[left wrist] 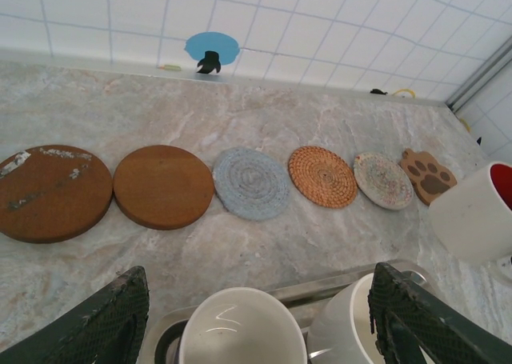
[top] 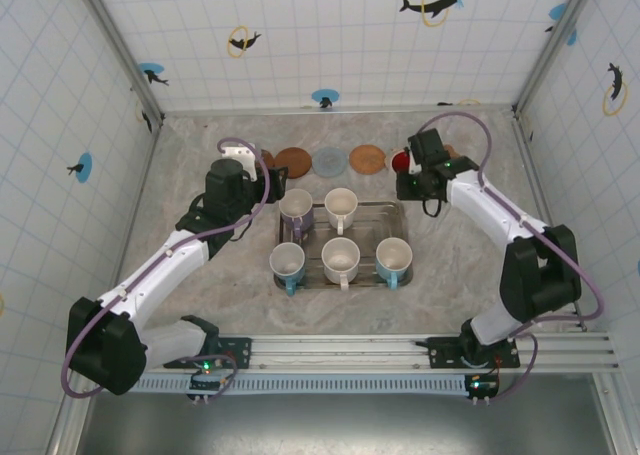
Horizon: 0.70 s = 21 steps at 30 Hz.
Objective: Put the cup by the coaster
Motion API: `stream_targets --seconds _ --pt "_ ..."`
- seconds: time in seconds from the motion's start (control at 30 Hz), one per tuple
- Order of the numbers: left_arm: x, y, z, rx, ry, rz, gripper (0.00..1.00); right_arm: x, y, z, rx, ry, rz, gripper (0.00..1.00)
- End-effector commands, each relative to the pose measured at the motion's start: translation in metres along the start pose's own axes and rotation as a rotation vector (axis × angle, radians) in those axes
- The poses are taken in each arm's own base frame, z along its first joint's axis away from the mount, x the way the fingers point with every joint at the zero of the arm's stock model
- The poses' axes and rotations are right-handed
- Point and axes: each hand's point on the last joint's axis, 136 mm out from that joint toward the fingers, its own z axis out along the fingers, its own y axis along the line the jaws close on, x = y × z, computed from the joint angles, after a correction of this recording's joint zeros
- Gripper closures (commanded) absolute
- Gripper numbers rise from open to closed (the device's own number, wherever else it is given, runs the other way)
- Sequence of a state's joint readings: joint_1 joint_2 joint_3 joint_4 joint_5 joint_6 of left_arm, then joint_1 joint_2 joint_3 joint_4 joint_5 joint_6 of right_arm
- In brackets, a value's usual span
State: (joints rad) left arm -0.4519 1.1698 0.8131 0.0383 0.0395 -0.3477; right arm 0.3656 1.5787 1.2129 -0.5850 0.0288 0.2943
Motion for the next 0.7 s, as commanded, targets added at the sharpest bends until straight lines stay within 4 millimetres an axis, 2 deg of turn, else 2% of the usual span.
stream_targets --seconds 0.0,0.4,0.67 --pt "0.004 0.002 0.000 -0.014 0.008 0.013 0.27 -0.042 -0.012 -0.009 0.023 -0.098 0.003 1.00" --pt "0.004 0.005 0.001 -0.031 0.011 0.024 0.27 -0.093 -0.073 0.013 0.129 -0.162 0.112 1.00" --pt "0.003 0.006 0.002 -0.039 0.013 0.021 0.27 -0.107 -0.105 0.036 0.165 -0.128 0.145 1.00"
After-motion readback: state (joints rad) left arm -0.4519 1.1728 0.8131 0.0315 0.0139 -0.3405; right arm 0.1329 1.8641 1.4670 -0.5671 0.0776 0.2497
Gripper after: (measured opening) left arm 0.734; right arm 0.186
